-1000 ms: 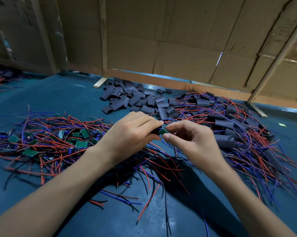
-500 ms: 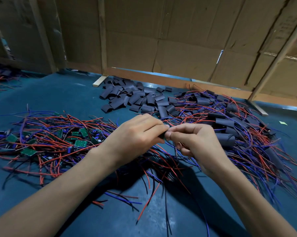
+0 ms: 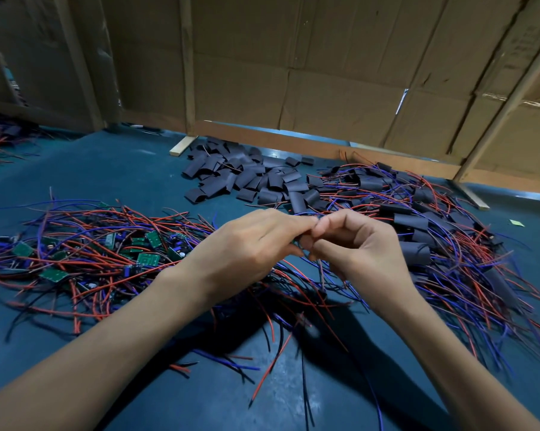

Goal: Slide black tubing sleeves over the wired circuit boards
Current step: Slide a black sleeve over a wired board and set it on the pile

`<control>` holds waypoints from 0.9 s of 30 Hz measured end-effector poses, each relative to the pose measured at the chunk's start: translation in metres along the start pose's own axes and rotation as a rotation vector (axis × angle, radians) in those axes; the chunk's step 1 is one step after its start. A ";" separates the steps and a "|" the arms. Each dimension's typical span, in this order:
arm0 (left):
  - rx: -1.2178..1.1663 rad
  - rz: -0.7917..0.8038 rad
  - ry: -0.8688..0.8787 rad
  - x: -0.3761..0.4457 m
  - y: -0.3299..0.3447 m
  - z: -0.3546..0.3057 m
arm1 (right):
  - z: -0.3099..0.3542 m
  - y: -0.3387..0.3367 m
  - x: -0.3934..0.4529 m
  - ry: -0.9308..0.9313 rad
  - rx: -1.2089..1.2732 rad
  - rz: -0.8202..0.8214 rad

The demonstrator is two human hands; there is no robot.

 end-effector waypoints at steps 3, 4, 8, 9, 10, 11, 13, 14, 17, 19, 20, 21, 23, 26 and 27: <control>-0.010 0.030 -0.023 -0.002 0.004 0.000 | 0.009 0.006 -0.003 -0.138 -0.226 -0.006; -0.036 0.057 -0.025 -0.002 0.007 -0.002 | 0.011 0.008 -0.006 -0.181 -0.283 -0.020; -0.164 0.177 -0.105 -0.002 0.020 -0.004 | 0.016 0.015 -0.015 -0.375 -0.511 -0.056; -0.201 0.195 -0.127 -0.003 0.023 -0.003 | 0.014 0.016 -0.016 -0.372 -0.514 -0.060; -0.248 0.211 -0.144 -0.003 0.024 -0.004 | 0.013 0.016 -0.016 -0.365 -0.507 -0.055; -0.306 0.223 -0.153 -0.003 0.025 -0.005 | 0.012 0.017 -0.015 -0.360 -0.494 -0.042; -0.346 0.183 -0.147 -0.001 0.019 -0.002 | 0.014 0.007 -0.008 -0.341 -0.472 -0.060; -0.294 0.137 -0.146 0.000 0.015 0.006 | 0.017 -0.008 -0.003 -0.327 -0.466 -0.128; -0.049 0.222 -0.256 -0.007 0.015 0.048 | 0.032 -0.080 0.003 -0.327 -0.491 -0.477; -0.023 0.456 -0.274 -0.022 0.031 0.064 | 0.035 -0.119 0.003 -0.304 -0.616 -0.602; -0.049 0.550 -0.273 -0.029 0.038 0.067 | 0.029 -0.132 0.005 -0.251 -0.718 -0.594; -0.083 0.612 -0.286 -0.034 0.043 0.068 | 0.017 -0.140 0.009 -0.163 -0.837 -0.548; -0.131 0.679 -0.337 -0.036 0.046 0.071 | -0.009 -0.142 0.012 0.017 -1.040 -0.442; -0.177 0.696 -0.386 -0.037 0.045 0.073 | -0.008 -0.107 0.007 -0.136 -1.166 -0.411; -0.148 0.692 -0.397 -0.037 0.045 0.074 | -0.002 -0.083 0.006 -0.270 -1.138 -0.346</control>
Point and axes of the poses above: each hand's wrist, its own x-axis towards the middle knuckle, its own y-axis out of the palm, z = x × y, the point moved 8 cm from there along x, towards the middle knuckle, and after that the axes turned 5 degrees about -y, right-handed, at the moved point
